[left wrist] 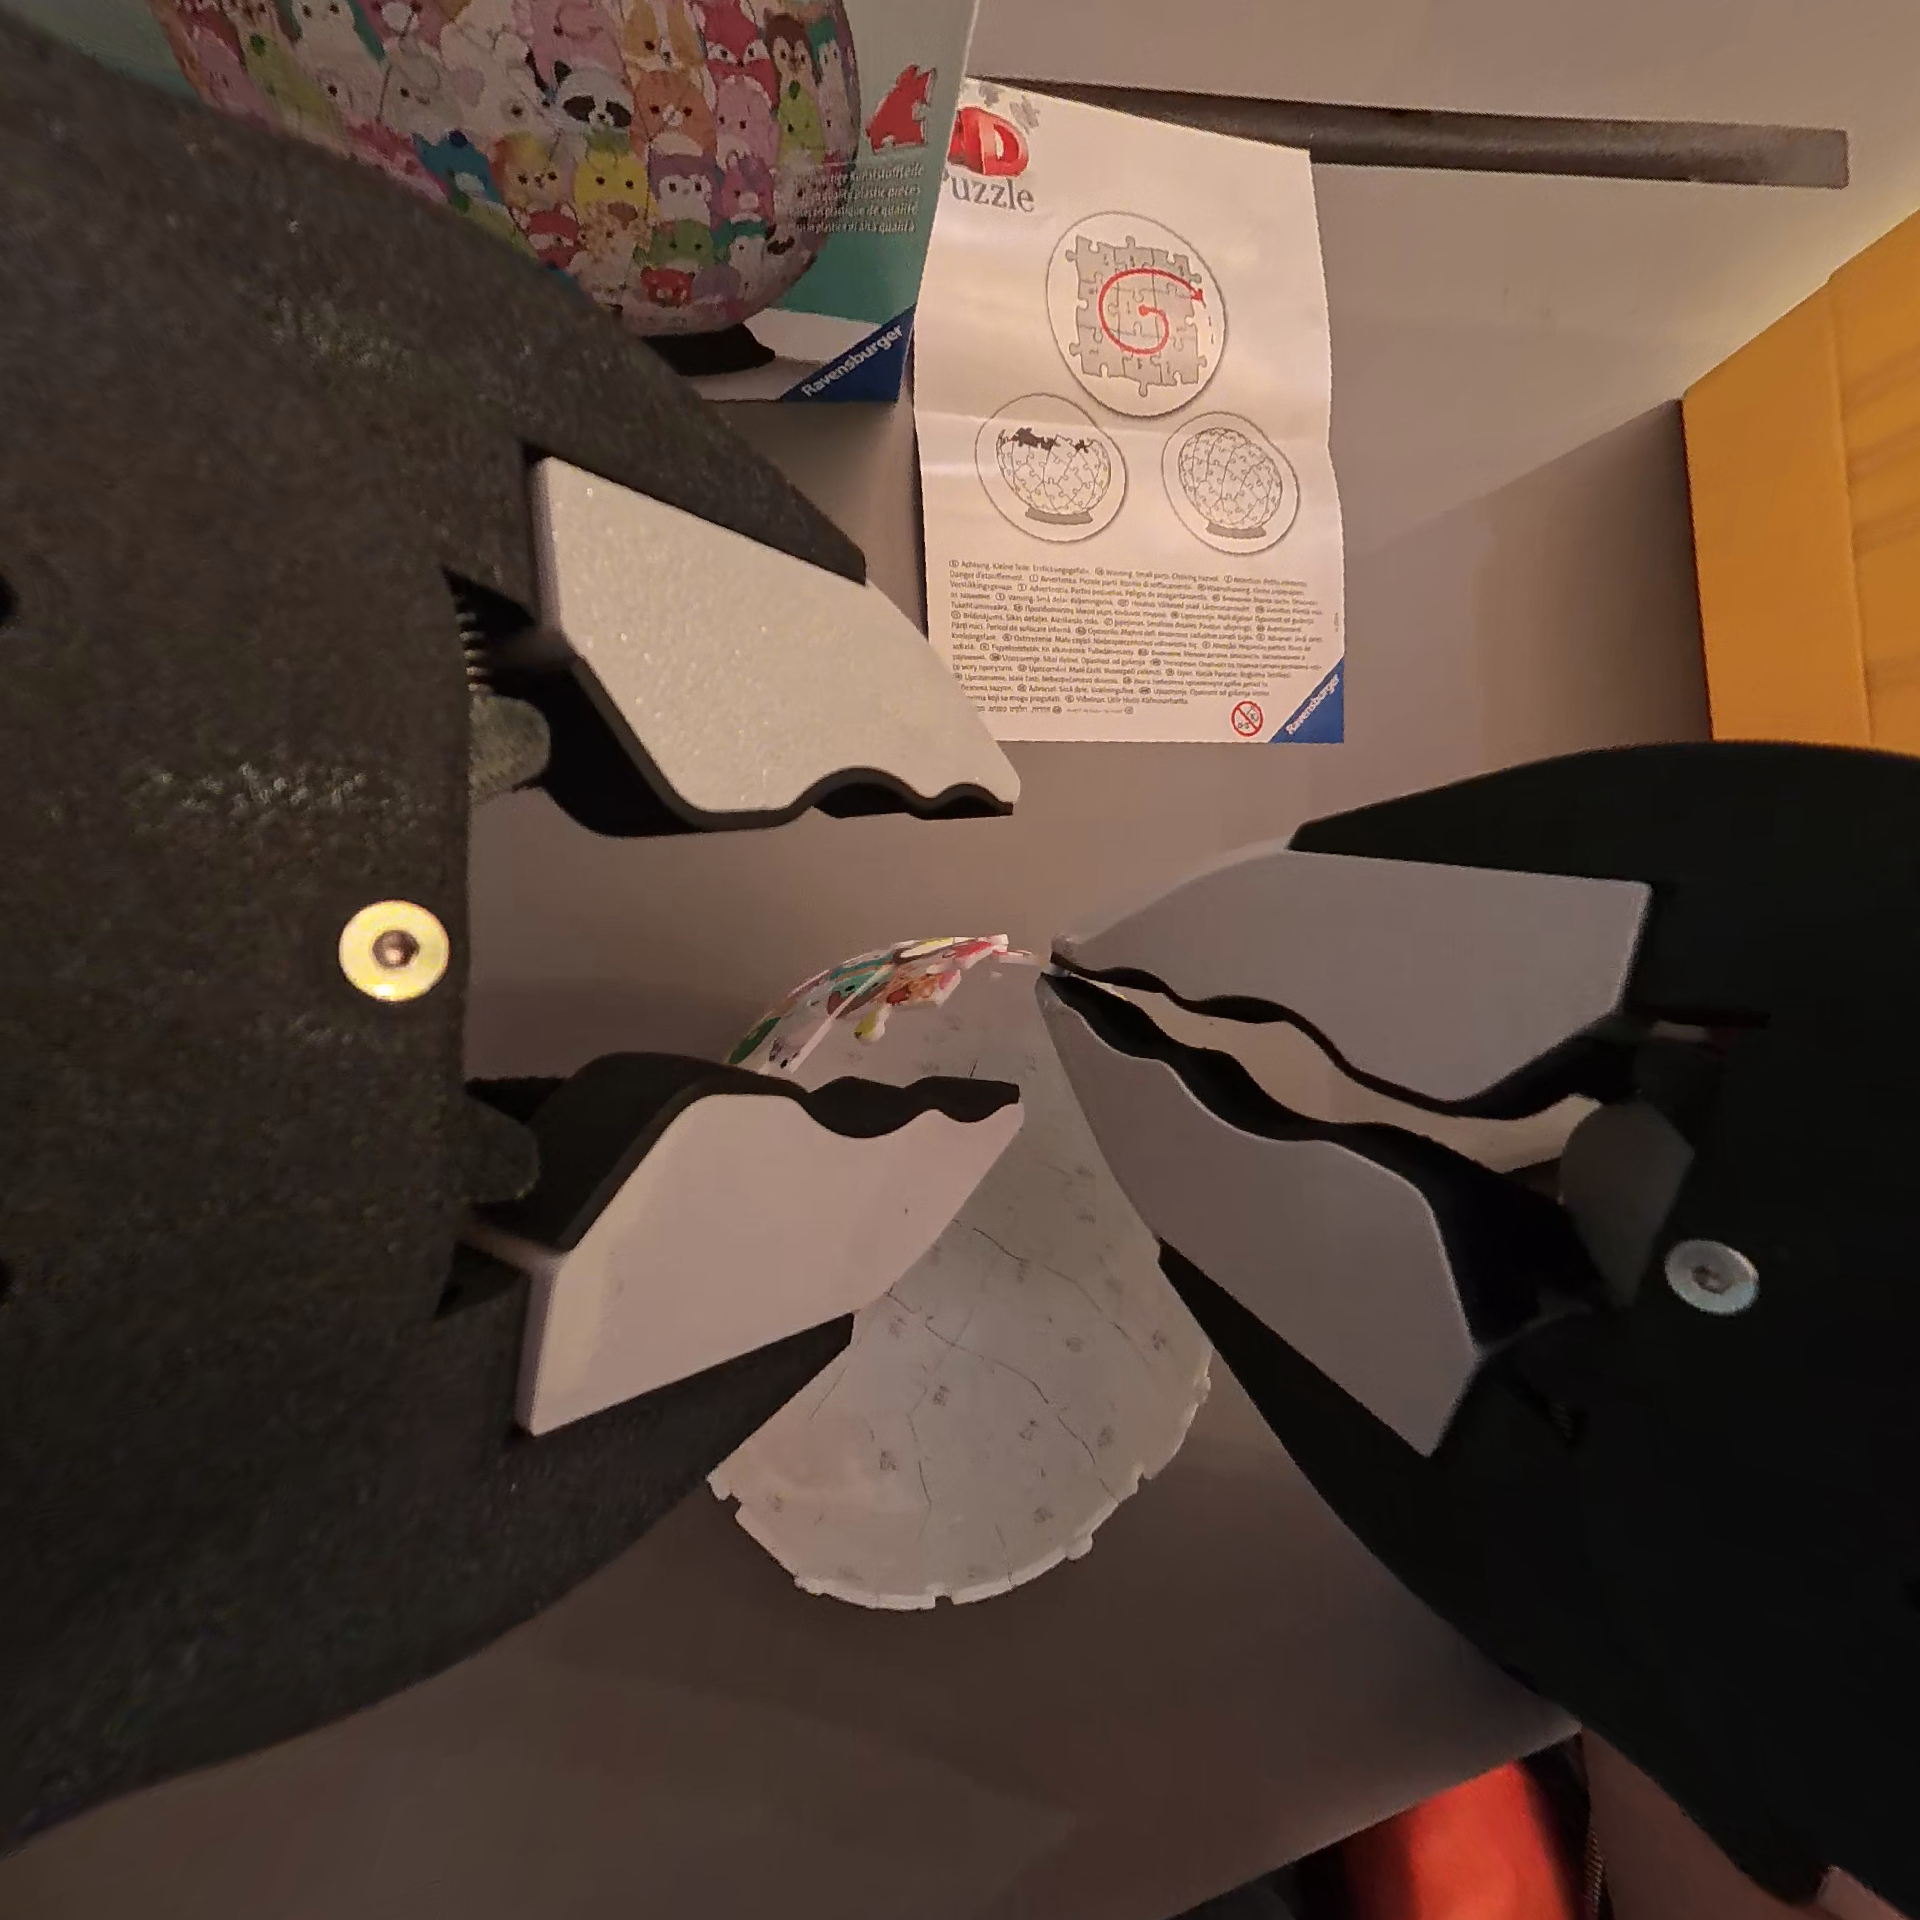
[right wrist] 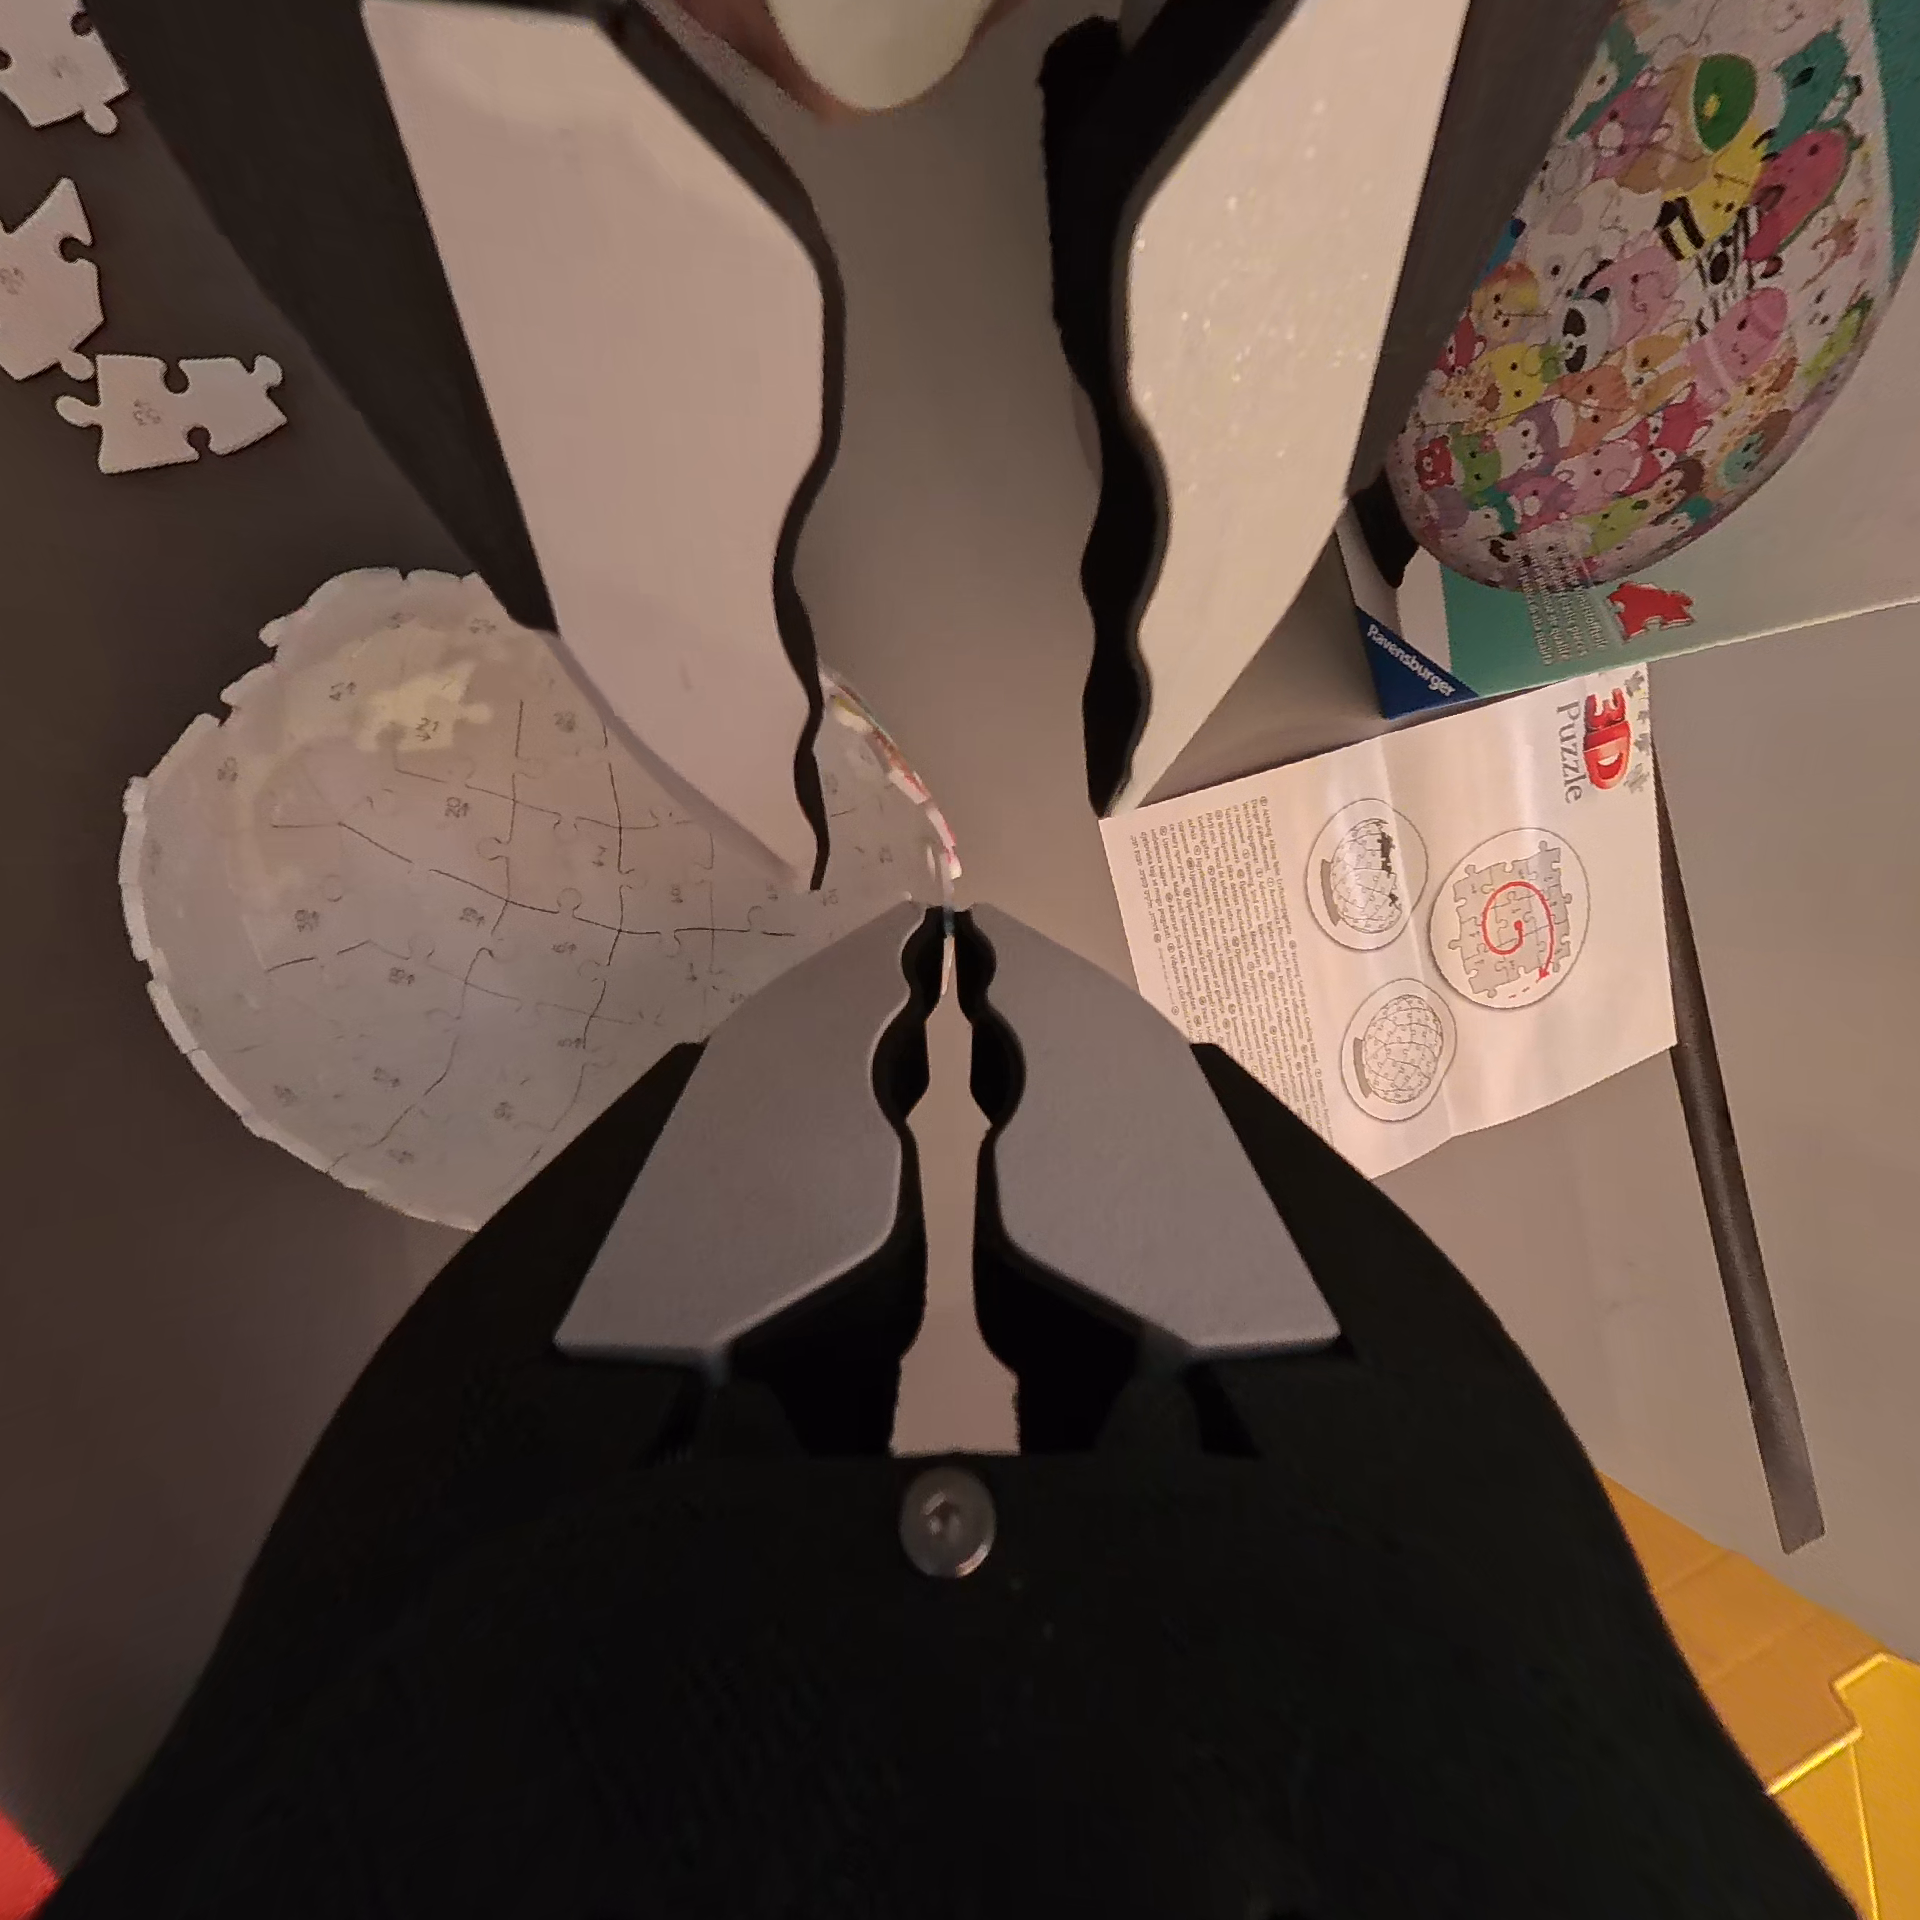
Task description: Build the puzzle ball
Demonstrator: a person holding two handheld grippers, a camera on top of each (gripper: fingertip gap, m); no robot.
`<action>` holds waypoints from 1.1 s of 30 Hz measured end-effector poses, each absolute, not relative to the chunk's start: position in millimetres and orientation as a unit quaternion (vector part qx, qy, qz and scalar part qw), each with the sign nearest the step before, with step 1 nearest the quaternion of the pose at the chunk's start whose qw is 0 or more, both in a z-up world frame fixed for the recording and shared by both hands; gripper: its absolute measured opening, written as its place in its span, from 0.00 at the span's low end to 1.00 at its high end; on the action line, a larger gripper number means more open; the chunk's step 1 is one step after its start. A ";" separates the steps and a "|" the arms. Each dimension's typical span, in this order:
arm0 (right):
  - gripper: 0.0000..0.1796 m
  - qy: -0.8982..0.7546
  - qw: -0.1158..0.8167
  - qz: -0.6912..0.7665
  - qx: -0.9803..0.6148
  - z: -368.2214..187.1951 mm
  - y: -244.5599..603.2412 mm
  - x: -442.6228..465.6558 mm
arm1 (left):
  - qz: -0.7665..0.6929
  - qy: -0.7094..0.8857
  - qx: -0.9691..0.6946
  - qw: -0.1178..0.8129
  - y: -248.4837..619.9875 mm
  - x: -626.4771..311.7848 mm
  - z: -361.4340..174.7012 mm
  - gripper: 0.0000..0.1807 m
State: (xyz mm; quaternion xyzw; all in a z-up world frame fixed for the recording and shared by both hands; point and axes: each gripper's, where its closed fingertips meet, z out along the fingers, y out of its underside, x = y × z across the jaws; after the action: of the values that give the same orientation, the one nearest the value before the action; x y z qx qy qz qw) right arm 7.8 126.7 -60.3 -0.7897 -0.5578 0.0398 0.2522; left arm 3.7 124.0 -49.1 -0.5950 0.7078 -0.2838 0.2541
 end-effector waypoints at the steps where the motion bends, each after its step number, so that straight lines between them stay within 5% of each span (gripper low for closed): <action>1: 0.02 -0.558 0.253 0.040 -0.789 -60.3 126.6 7.8 | -0.284 0.709 -0.593 0.255 123.8 4.6 -49.3 0.27; 33: 0.02 -0.559 0.260 0.071 -0.784 -60.3 129.3 7.0 | -0.286 0.718 -0.603 0.198 128.1 6.8 -63.2 0.19</action>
State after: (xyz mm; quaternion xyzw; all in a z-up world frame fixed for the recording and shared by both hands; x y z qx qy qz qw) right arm 7.0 129.3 -60.3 -0.7840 -0.5591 0.0711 0.2602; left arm 6.8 128.1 -63.2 -0.6029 0.7181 -0.2857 0.1979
